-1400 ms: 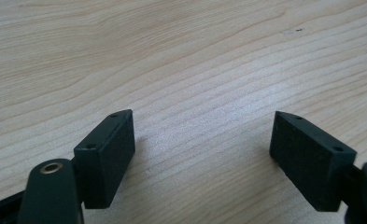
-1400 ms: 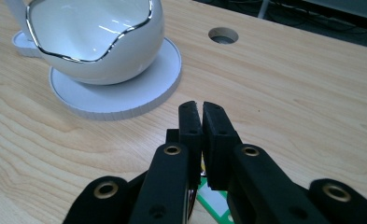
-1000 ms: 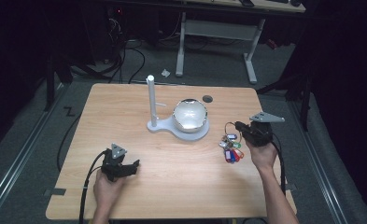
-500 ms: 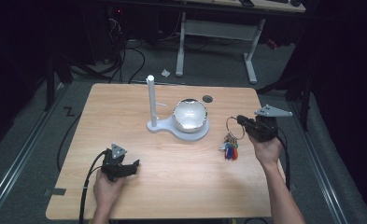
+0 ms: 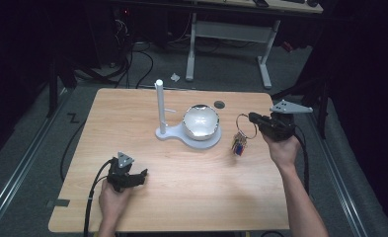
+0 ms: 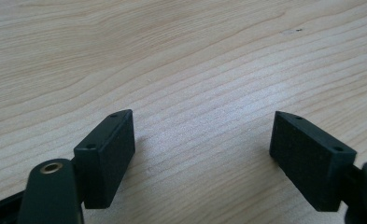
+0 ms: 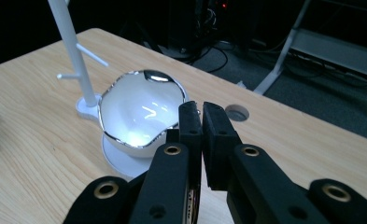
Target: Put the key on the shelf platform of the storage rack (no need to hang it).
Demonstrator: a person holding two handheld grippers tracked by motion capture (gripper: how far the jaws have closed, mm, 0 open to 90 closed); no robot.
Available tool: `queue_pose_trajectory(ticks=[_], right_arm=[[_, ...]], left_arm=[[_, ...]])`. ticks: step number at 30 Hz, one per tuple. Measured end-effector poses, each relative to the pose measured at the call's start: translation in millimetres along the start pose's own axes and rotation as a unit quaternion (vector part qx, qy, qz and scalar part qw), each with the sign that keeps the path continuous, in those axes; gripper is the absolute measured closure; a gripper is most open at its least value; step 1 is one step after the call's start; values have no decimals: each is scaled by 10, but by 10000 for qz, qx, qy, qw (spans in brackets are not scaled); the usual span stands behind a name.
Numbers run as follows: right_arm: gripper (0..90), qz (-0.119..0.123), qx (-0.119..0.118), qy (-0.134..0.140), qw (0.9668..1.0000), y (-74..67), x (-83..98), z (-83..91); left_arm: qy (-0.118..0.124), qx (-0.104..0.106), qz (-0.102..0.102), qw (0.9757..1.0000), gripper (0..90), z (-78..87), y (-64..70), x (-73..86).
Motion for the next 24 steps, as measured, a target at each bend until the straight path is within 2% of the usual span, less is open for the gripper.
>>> queue_pose_trajectory(ticks=[11, 24], right_arm=[[881, 60, -270, 64, 9996, -72, -298, 36], [880, 108, -506, 139, 9986, -150, -574, -82]], left_arm=[[6, -2, 13, 10000, 230, 0, -1, 0], [6, -2, 13, 10000, 229, 0, -1, 0]])
Point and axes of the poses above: each handheld gripper's, and its own axes: z roughly backward along the jaws, x roughly out of its underside, y roughly to its right, the point moved 3 cm from there along -z, roughly forward along the jaws, and after that the axes turned 7 degrees about y, right-handed, at the moved point
